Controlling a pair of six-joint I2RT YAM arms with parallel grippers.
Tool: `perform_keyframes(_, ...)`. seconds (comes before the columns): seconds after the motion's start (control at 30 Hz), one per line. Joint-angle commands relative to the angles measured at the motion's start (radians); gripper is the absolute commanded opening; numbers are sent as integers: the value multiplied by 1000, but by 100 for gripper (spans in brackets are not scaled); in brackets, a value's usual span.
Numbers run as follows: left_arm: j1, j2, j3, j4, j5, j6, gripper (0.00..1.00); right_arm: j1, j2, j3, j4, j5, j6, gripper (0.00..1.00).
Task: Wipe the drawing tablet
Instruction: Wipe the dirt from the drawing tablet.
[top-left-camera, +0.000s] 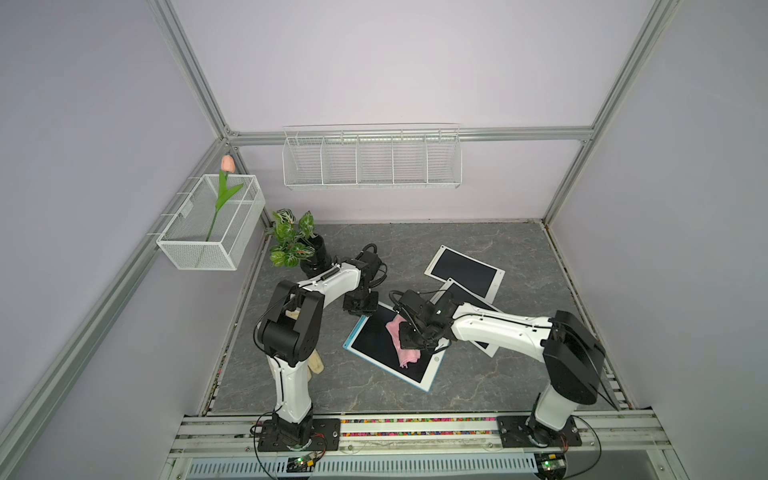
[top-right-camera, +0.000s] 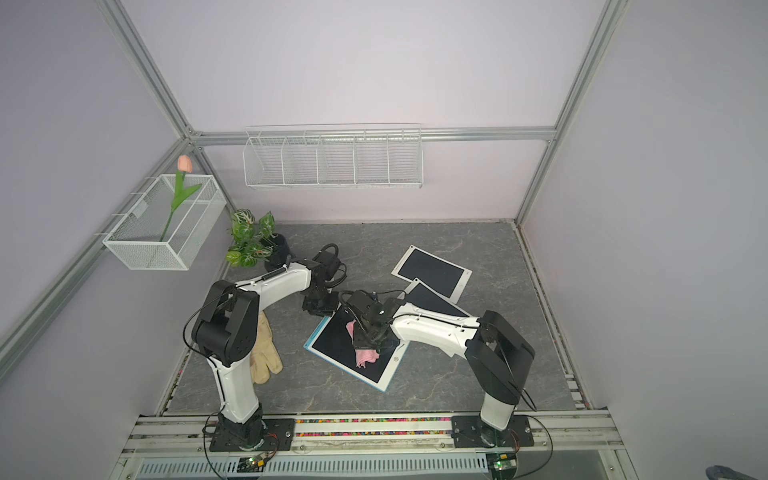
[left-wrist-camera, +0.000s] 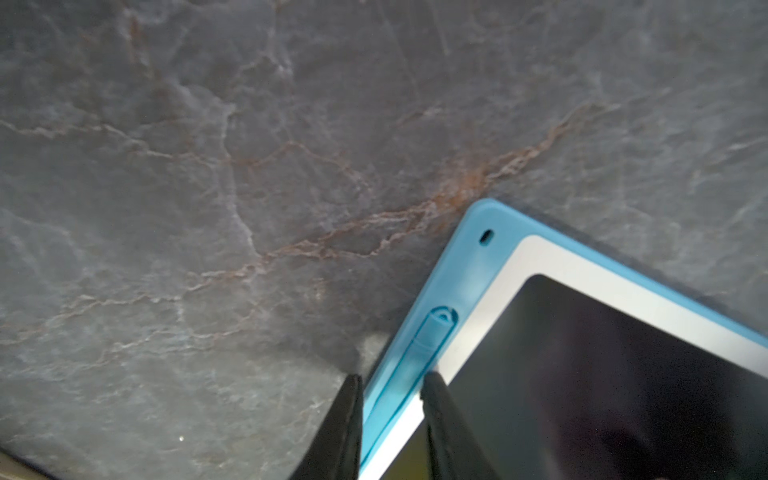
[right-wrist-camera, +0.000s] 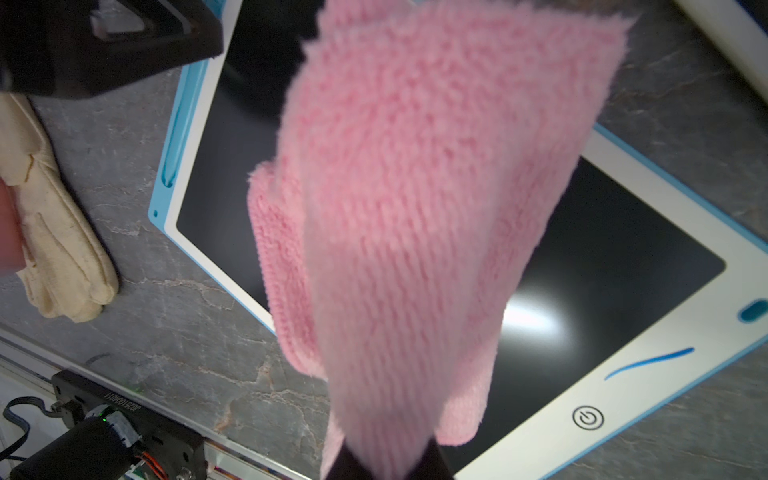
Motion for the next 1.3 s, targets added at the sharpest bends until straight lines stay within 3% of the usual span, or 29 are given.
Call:
perform_keyframes(0.0, -3, 31, -9, -5, -31, -1, 28, 23, 52, 4, 43, -5, 31, 7)
perform_keyframes(0.37, 1, 40, -44, 7, -19, -8, 26, 82, 245, 139, 403, -19, 122, 7)
perform_keyframes(0.67, 12, 52, -41, 6, 10, -15, 26, 114, 380, 241, 512, -41, 195, 7)
perform_keyframes(0.77, 19, 64, -22, -11, -1, -14, 26, 123, 365, 238, 473, -15, 189, 7)
perform_keyframes(1.07, 95, 59, -20, -42, -73, -40, 25, 21, 159, -75, 363, 51, 226, 7)
perform_keyframes(1.27, 112, 55, -24, -32, -40, -33, 25, 85, 150, -4, 283, 72, 191, 7)
